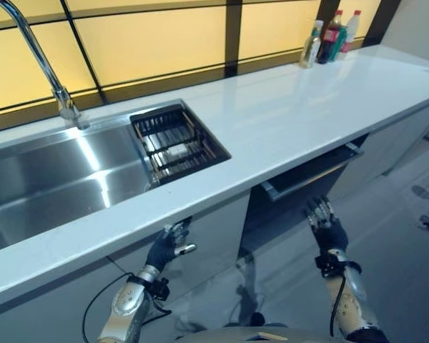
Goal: Pick up plates and place into dishwasher.
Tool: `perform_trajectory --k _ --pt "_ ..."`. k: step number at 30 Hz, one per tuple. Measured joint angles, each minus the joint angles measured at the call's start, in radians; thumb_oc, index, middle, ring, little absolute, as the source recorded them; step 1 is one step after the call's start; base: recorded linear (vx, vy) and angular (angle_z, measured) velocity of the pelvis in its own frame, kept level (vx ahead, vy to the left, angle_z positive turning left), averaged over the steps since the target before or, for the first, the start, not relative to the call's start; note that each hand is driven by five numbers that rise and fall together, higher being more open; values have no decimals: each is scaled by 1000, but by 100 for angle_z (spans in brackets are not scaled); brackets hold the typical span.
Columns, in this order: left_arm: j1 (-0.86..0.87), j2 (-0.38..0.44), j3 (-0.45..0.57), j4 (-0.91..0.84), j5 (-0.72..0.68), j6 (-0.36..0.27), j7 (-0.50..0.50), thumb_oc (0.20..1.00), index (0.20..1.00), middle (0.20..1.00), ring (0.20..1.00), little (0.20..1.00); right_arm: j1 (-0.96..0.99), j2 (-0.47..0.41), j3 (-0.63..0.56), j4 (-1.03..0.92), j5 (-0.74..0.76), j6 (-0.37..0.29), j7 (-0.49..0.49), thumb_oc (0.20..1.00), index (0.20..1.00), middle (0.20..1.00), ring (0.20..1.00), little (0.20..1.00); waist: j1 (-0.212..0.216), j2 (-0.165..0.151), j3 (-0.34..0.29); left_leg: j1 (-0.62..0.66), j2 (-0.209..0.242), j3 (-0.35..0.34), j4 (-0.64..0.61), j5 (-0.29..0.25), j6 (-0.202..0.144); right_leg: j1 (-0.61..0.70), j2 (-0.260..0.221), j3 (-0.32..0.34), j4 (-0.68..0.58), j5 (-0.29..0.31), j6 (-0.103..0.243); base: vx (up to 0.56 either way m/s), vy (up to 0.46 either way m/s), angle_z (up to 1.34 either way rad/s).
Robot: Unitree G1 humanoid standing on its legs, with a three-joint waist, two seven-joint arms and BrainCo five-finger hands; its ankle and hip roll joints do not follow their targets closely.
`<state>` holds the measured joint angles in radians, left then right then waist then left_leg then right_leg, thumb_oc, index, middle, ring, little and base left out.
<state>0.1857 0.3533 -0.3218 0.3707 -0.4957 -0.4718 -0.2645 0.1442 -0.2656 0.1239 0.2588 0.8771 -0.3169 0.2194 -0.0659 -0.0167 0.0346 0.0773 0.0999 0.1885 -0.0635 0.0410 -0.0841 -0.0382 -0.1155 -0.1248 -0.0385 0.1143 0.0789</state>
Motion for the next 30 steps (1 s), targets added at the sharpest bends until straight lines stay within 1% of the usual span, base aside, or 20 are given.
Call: perform_trajectory --k 4,7,9,11,13,15,17,19,21,24,27,29,30 --pt "4 0 -2 -4 -1 -5 -19 1000 1000 1000 1000 1000 -1 -30 75 -51 -14 -6 74 1000 1000 1000 1000 1000 2 3 1 1 1 -12 -12 0 0 18 0 -18 -32 9 0 -35 13 10" --pt "5 0 -7 -4 -14 -3 -44 1000 1000 1000 1000 1000 -5 -31 84 -54 -14 -14 76 1000 1000 1000 1000 1000 4 7 3 9 2 -26 -23 1 1 38 2 -32 -52 13 0 -18 17 12" --pt "5 2 -9 -11 -55 19 -97 1000 1000 1000 1000 1000 -6 -35 84 -58 -13 -14 71 1000 1000 1000 1000 1000 7 15 8 14 3 -26 -24 1 1 43 2 -33 -52 12 0 -8 10 2" --pt "6 17 -11 -34 -84 62 -174 1000 1000 1000 1000 1000 -8 -40 84 -60 -11 -14 55 1000 1000 1000 1000 1000 10 22 13 14 3 -27 -24 1 0 43 2 -35 -52 12 0 0 0 0" --pt "6 51 -30 -61 -88 73 -254 1000 1000 1000 1000 1000 -13 -44 84 -60 -9 -15 51 1000 1000 1000 1000 1000 9 29 17 14 2 -27 -24 2 -1 43 1 -35 -52 12 0 -12 36 1" --pt "2 96 -57 -178 -99 71 -350 1000 1000 1000 1000 1000 -24 -44 84 -60 -7 -26 43 1000 1000 1000 1000 1000 5 33 19 16 1 -26 -24 2 -1 45 2 -34 -52 12 0 5 36 0" --pt "-39 102 -61 -286 -193 71 -434 1000 1000 1000 1000 1000 -33 -45 81 -60 -1 -38 34 1000 1000 1000 1000 1000 3 38 17 24 0 -26 -24 1 -1 54 4 -34 -52 12 1 6 15 0" --pt "-89 80 -44 -335 -323 95 -504 1000 1000 1000 1000 1000 -34 -45 81 -66 -5 -51 32 1000 1000 1000 1000 1000 1 44 13 33 0 -21 -29 -1 -1 59 4 -28 -52 12 1 10 17 -6" --pt "-119 62 -34 -357 -434 121 -555 1000 1000 1000 1000 1000 -34 -46 80 -88 -15 -52 30 1000 1000 1000 1000 1000 0 52 7 33 1 -16 -30 -1 -1 56 6 -23 -51 12 1 7 12 -9" --pt "-124 37 -18 -366 -523 158 -628 1000 1000 1000 1000 1000 -34 -49 76 -120 -15 -53 31 1000 1000 1000 1000 1000 -9 59 3 36 5 -5 -30 -2 -3 53 8 -12 -51 13 2 17 9 -11" --pt "-118 30 6 -405 -579 155 -633 1000 1000 1000 1000 1000 -34 -49 70 -148 -17 -54 31 1000 1000 1000 1000 1000 -8 56 3 39 7 1 -29 -3 -3 52 10 -5 -51 15 1 28 5 -6" --pt "-110 19 61 -433 -587 144 -591 1000 1000 1000 1000 1000 -24 -49 69 -195 -26 -54 32 1000 1000 1000 1000 1000 -6 56 3 40 6 1 -30 -3 -4 53 11 -4 -51 15 1 0 0 0" --pt "-104 9 101 -434 -587 126 -557 1000 1000 1000 1000 1000 -17 -49 66 -230 -41 -55 34 1000 1000 1000 1000 1000 -3 55 2 40 6 1 -29 -3 -4 53 11 -4 -51 15 1 0 0 0"
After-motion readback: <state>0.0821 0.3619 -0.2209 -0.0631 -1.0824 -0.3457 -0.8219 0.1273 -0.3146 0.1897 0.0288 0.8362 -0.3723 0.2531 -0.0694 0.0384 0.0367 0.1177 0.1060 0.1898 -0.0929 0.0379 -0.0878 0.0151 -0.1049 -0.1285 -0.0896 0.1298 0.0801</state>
